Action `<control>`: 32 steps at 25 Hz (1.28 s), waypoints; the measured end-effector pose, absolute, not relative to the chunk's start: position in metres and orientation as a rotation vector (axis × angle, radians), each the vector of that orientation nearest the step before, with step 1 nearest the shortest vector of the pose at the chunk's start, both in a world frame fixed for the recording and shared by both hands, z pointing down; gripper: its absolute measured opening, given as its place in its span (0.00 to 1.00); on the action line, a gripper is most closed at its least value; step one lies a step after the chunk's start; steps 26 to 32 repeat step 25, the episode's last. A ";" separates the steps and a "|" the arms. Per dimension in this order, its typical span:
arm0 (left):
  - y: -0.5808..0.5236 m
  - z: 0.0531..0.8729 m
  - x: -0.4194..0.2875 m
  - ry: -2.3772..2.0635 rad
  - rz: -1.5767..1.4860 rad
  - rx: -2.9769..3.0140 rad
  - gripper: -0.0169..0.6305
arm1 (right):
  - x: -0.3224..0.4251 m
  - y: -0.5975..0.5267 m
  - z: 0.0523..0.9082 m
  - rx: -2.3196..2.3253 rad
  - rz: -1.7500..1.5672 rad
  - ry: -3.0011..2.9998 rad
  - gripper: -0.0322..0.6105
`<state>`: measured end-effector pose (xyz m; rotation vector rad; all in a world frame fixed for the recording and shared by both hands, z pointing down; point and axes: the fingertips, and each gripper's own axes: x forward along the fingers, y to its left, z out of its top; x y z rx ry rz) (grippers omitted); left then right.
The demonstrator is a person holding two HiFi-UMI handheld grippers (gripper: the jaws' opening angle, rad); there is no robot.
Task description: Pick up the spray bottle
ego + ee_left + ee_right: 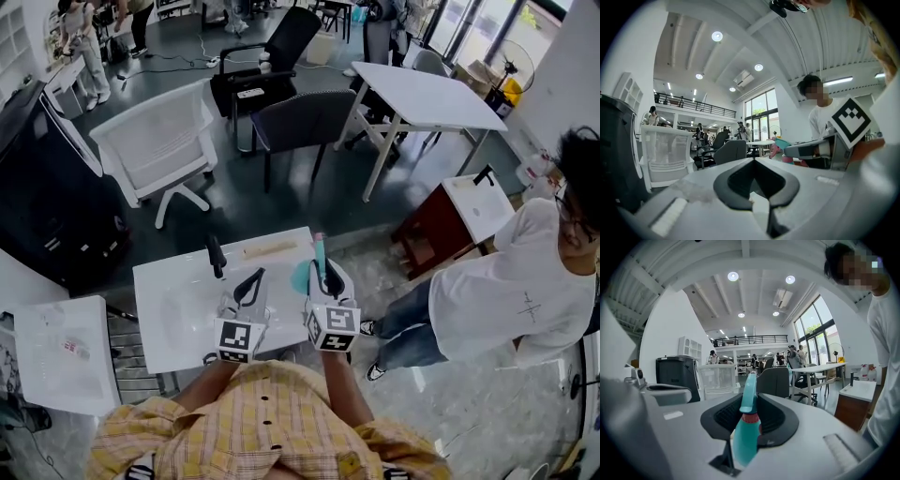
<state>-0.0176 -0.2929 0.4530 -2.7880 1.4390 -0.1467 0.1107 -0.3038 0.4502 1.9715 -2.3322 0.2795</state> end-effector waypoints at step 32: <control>-0.287 0.446 -0.014 1.359 -0.117 -2.798 0.02 | 0.118 -0.279 0.438 2.041 0.215 -2.304 0.20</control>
